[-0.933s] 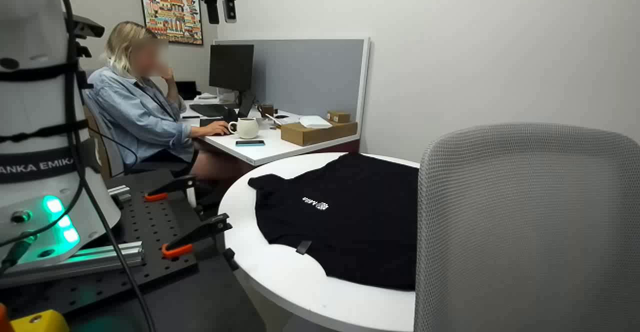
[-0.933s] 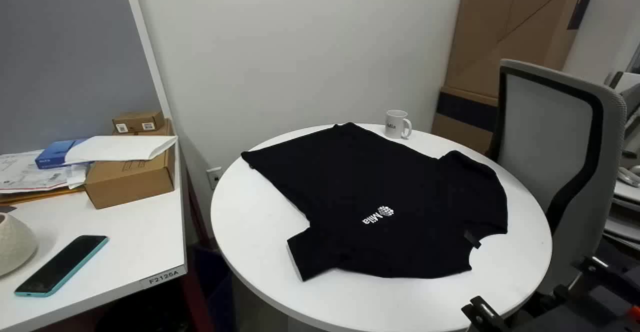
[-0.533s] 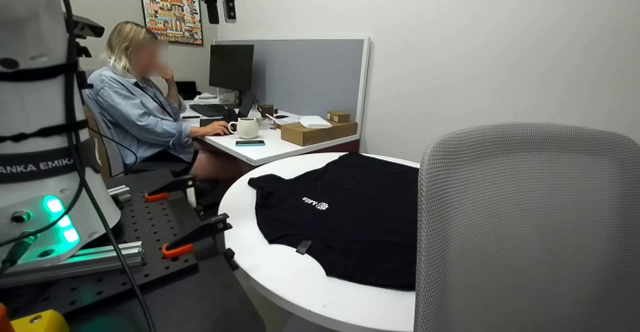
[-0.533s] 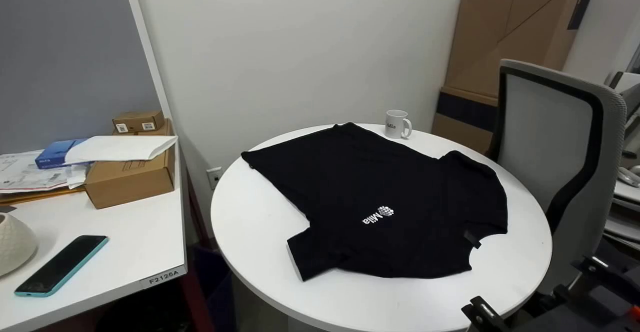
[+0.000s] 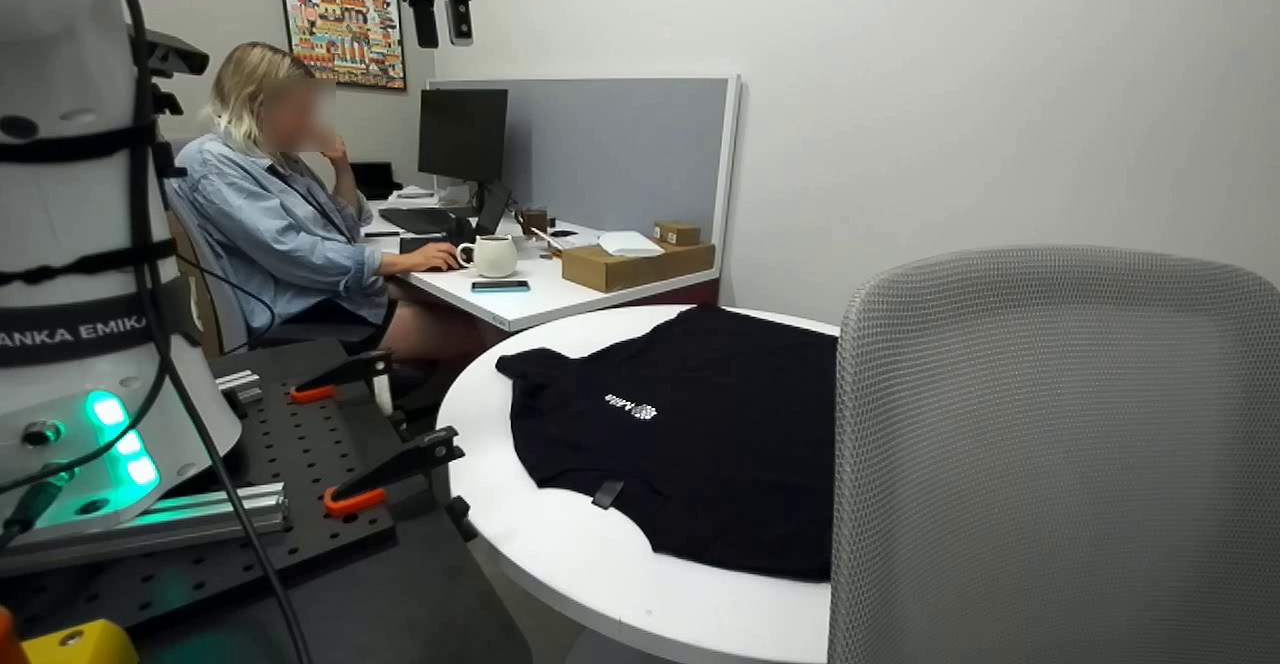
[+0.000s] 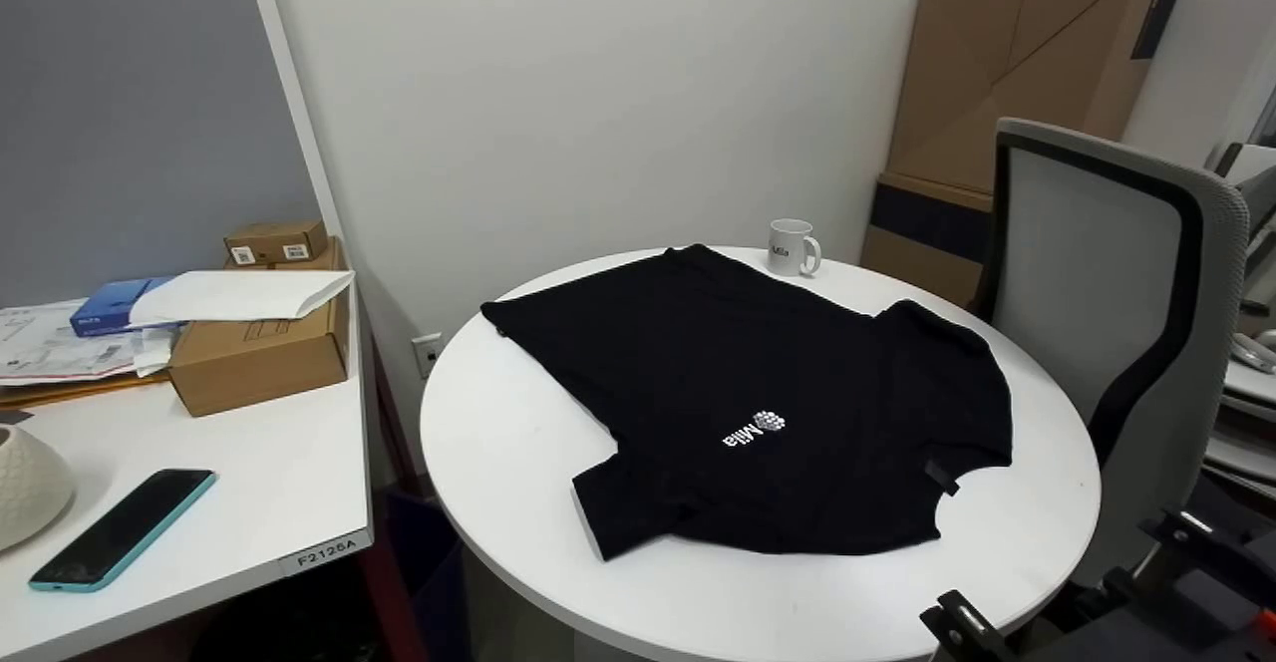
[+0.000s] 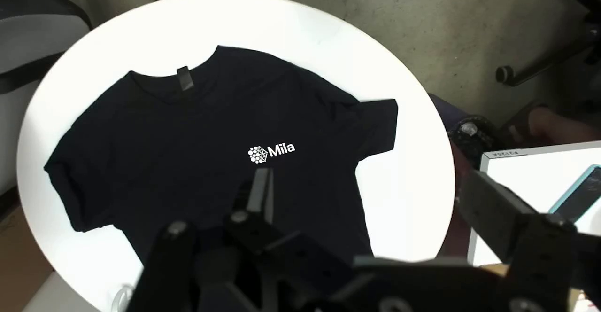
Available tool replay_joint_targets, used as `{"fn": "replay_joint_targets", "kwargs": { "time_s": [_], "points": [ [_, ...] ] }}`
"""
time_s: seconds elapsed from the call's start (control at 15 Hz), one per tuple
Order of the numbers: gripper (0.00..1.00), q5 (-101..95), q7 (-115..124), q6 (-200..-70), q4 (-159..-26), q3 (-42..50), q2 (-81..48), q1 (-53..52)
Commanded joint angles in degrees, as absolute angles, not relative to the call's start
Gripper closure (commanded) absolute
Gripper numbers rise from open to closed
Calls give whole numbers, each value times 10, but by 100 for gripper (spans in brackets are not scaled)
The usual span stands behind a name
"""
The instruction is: Fold the t-shirt
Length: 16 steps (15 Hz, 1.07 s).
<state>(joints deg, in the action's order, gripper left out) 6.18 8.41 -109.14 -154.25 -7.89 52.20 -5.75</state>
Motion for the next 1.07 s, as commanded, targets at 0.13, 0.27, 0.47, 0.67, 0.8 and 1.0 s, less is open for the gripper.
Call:
{"fn": "replay_joint_targets", "kwargs": {
  "time_s": [0.13, 0.27, 0.47, 0.67, 0.8, 1.0],
  "points": [
    [0, 65, 82, -1114, -1541, -79, 512, -56],
    [0, 50, 67, -1134, -1531, -82, 491, -56],
    [0, 33, 37, -1189, -1514, -81, 436, -59],
    [0, 8, 21, -1255, -1487, -86, 355, -54],
    [0, -10, 3, -1293, -1464, -87, 294, -58],
    [0, -39, -36, -1321, -1418, -89, 199, -65]
  ]
}}
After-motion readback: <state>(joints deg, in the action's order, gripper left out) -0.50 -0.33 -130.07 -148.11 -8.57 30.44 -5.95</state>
